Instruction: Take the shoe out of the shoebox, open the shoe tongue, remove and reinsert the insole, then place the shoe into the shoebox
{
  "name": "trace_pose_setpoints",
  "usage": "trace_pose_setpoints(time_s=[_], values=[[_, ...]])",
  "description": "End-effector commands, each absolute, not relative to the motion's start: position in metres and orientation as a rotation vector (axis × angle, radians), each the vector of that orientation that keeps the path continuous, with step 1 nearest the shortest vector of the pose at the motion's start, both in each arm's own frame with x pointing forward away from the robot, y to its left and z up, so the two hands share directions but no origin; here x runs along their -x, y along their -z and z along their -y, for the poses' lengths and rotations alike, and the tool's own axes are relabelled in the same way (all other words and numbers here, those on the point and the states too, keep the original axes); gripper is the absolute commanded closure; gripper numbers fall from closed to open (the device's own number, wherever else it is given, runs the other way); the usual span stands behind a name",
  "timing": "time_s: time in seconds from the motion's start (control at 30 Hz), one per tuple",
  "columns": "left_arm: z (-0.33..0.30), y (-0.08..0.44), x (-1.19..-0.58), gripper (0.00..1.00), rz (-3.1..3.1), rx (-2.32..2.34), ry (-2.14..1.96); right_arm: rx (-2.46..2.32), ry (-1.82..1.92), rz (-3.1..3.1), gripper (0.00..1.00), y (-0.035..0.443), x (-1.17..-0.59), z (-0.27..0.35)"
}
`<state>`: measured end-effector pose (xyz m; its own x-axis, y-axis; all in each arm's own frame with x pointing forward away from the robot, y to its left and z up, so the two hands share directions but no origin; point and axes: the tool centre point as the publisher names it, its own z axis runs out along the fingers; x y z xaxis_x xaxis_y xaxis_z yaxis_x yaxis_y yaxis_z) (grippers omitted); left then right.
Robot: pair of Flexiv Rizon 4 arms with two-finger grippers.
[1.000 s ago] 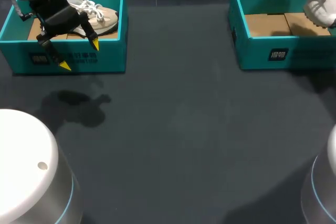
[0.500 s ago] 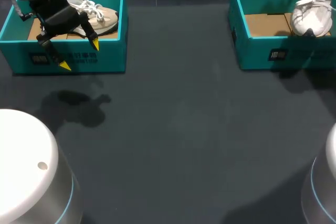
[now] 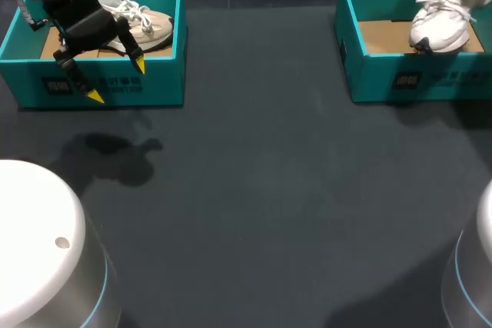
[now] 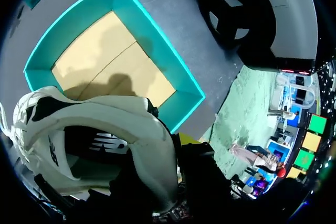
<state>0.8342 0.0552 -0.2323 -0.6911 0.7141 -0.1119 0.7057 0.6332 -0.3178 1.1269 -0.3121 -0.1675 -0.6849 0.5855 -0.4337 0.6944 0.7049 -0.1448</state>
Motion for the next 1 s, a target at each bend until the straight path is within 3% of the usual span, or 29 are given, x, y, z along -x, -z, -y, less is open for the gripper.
trace_pose_setpoints(time_s=[0.03, 0.37, 0.63, 1.0], values=[[-0.056, 0.233, -0.834, 0.00, 2.818, 1.226, -0.528, -1.246, 0.484, -2.372, 1.00, 0.164, -1.122, 0.308], [-0.056, 0.233, -0.834, 0.00, 2.818, 1.226, -0.528, -1.246, 0.484, -2.372, 1.00, 0.164, -1.122, 0.308], [-0.056, 0.233, -0.834, 0.00, 2.818, 1.226, -0.528, -1.645, 0.305, -2.170, 1.00, 0.190, -1.097, 0.333], [-0.056, 0.233, -0.834, 0.00, 2.818, 1.226, -0.528, -1.727, 0.258, -2.060, 1.00, 0.189, -1.089, 0.336]])
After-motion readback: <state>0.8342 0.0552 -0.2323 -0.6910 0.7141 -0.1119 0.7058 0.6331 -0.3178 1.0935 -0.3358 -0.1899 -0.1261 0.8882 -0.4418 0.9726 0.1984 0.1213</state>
